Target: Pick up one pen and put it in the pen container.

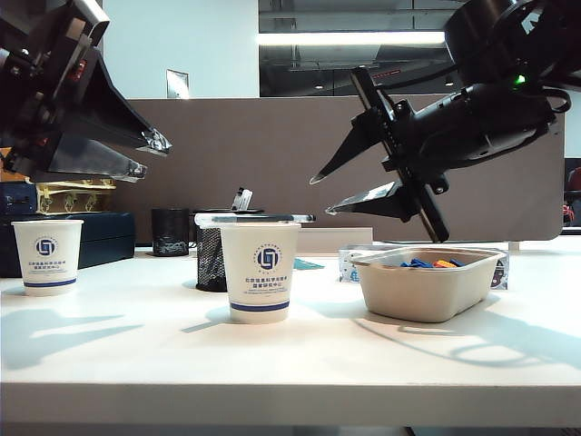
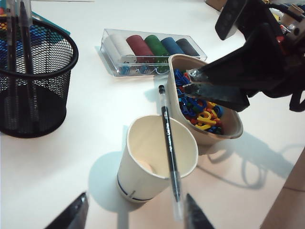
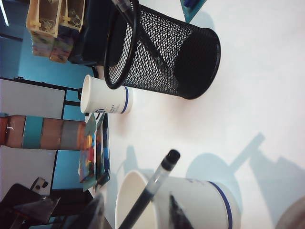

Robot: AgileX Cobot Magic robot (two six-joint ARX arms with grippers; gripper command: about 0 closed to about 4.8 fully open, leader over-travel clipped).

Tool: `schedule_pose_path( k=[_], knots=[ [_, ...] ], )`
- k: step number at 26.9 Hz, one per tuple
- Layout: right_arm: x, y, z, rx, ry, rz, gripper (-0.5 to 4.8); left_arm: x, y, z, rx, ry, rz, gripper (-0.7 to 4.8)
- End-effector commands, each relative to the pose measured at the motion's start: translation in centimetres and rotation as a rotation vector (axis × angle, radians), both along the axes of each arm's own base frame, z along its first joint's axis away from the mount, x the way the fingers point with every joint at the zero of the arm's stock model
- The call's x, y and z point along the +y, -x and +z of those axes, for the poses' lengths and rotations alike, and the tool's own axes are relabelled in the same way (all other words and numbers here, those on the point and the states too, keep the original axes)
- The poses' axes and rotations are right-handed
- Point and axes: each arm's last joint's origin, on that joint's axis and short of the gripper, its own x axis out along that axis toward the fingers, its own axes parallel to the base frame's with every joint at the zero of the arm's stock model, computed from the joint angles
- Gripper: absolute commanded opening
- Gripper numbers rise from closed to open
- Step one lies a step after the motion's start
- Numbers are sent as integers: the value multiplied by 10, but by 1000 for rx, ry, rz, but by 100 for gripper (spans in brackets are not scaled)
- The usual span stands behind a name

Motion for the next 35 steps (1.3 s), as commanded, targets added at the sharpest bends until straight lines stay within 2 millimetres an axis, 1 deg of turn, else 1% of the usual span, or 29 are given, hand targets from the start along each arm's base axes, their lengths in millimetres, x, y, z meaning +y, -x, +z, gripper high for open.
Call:
schedule_pose_path(
  k=[1, 4, 9, 19, 26, 32, 35],
  knots=[
    [2, -3, 1, 9, -31, -5, 187, -1, 0, 2, -52, -29, -21, 251],
    [3, -6, -1, 26, -36, -8, 214, -7, 2, 2, -83, -51, -57, 251],
    [4, -9, 0, 20, -38, -11, 212, -16, 4, 2, -113, -88, -74, 251],
    [5, -9, -3, 33, -38, -13, 212, -17, 2, -6, -64, -107, -69, 251],
    [5, -10, -4, 38, -34, -19, 212, -17, 2, -6, -67, -104, -73, 251],
    [7, -14, -15, 85, -38, -10, 212, -17, 1, -4, -71, -101, -75, 251],
    [11, -17, -17, 89, -41, 4, 212, -18, 1, -4, -70, -101, -76, 251]
  ],
)
